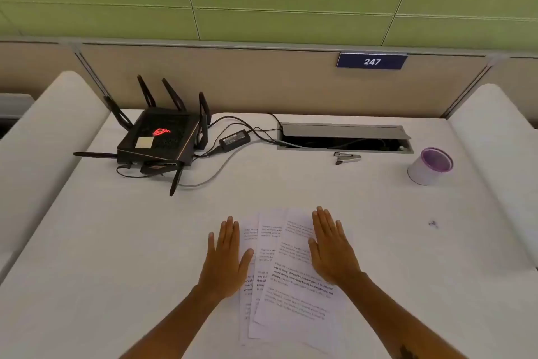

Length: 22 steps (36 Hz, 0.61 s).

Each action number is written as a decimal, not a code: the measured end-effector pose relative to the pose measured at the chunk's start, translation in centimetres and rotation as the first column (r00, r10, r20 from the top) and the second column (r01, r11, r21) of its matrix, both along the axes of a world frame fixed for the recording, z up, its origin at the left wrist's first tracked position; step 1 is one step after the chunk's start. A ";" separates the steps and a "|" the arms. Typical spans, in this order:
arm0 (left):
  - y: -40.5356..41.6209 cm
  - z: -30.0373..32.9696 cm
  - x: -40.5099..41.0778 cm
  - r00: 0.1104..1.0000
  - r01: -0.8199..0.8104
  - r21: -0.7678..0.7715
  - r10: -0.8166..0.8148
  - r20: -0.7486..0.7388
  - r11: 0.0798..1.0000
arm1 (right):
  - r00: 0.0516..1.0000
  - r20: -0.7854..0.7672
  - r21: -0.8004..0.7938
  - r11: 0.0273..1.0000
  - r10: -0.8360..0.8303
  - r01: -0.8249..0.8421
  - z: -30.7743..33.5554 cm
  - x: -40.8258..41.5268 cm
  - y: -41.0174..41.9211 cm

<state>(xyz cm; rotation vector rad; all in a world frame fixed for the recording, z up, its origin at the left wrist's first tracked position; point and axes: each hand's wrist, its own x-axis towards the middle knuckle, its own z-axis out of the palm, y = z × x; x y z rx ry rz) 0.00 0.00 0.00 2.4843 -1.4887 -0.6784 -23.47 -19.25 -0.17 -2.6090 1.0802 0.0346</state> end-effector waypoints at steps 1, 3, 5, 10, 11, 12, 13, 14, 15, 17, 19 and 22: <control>0.3 -0.3 -0.1 1.000 -0.011 0.018 0.011 -0.003 1.000 | 1.000 -0.011 0.003 1.000 -0.007 0.007 -0.1 -0.1 0.1; 0.7 -0.5 0.0 0.999 -0.029 0.033 0.029 0.022 0.999 | 0.999 -0.030 0.012 0.999 -0.033 0.033 0.0 -0.3 0.1; 1.1 -0.8 0.1 0.998 -0.060 0.036 0.060 0.001 0.998 | 0.998 -0.032 0.010 0.998 -0.061 0.062 -0.2 -0.6 0.2; 1.6 -1.3 1.0 0.990 -0.121 0.057 0.125 -0.063 0.991 | 0.980 -0.058 -0.033 0.981 -0.193 0.191 -0.3 -1.7 0.8; 1.7 -1.4 1.1 0.990 -0.123 0.053 0.126 -0.068 0.991 | 0.974 -0.065 -0.024 0.976 -0.216 0.215 -0.4 -1.9 1.1; 1.7 -1.6 1.2 0.990 -0.119 0.045 0.121 -0.068 0.992 | 0.970 -0.073 -0.009 0.973 -0.232 0.232 -0.6 -2.1 1.4; 1.7 -1.7 1.4 0.991 -0.114 0.041 0.116 -0.066 0.993 | 0.967 -0.085 0.006 0.970 -0.242 0.243 -0.7 -2.2 1.7; 1.7 -1.9 1.4 0.992 -0.108 0.043 0.110 -0.062 0.993 | 0.965 -0.098 0.022 0.969 -0.244 0.247 -0.8 -2.4 1.8; 1.6 -2.1 1.5 0.993 -0.103 0.045 0.105 -0.058 0.994 | 0.965 -0.107 0.034 0.969 -0.241 0.246 -0.9 -2.4 2.0; 1.5 -2.4 1.6 0.995 -0.088 0.059 0.091 -0.046 0.994 | 0.965 -0.127 0.046 0.971 -0.228 0.235 -1.2 -2.6 2.4; 1.4 -2.5 1.7 0.996 -0.076 0.064 0.079 -0.044 0.995 | 0.967 -0.141 0.052 0.974 -0.211 0.220 -1.5 -2.7 2.5; 1.3 -2.6 1.8 0.997 -0.063 0.039 0.064 -0.043 0.997 | 0.970 -0.144 0.046 0.978 -0.195 0.203 -1.8 -2.7 2.6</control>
